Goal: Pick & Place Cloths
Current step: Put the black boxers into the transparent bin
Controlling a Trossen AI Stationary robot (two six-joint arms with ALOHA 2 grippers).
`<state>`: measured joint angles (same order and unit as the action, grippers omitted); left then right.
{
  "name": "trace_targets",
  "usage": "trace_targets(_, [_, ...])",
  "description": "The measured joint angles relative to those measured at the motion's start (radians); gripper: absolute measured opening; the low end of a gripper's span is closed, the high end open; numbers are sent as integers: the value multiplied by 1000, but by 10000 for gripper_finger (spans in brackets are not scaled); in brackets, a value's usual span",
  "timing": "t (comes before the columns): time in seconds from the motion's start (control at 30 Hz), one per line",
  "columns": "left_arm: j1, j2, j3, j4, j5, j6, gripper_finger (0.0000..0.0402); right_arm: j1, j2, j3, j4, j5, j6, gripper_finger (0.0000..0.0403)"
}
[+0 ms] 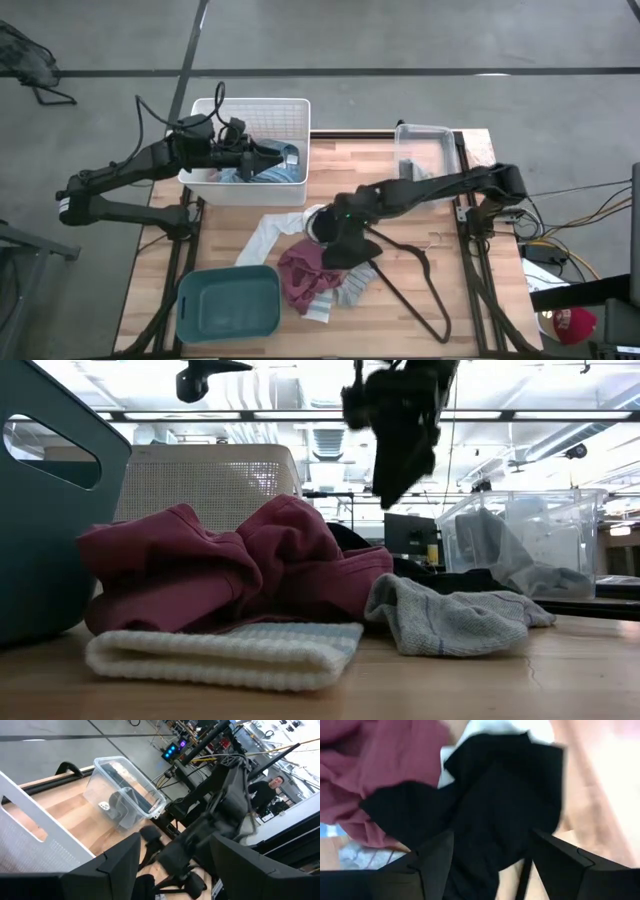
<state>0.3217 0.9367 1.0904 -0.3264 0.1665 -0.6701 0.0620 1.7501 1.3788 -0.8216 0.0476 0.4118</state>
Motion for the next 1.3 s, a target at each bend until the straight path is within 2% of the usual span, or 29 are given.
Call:
trace_targets(0.33, [-1,0,0,-5,0,13,245,44,141,0,71,-66,-15,218])
trace_targets(0.53, [-3,0,0,-4,0,9,245,45,225,0,72,-64,27,196])
trace_targets(0.67, [-3,0,0,-4,-2,9,245,45,270,1,78,-86,39,154])
trace_targets(0.77, [-3,0,-1,-4,-2,8,245,44,281,1,74,-101,44,100])
trace_targets(0.9, [-3,1,-1,-4,-2,7,245,46,263,1,68,-106,45,22])
trace_targets(1.1, [-3,1,-1,-4,-3,7,245,43,145,1,66,-73,56,12])
trace_targets(1.3, [-3,1,-1,0,-3,3,245,43,-22,1,8,68,113,12])
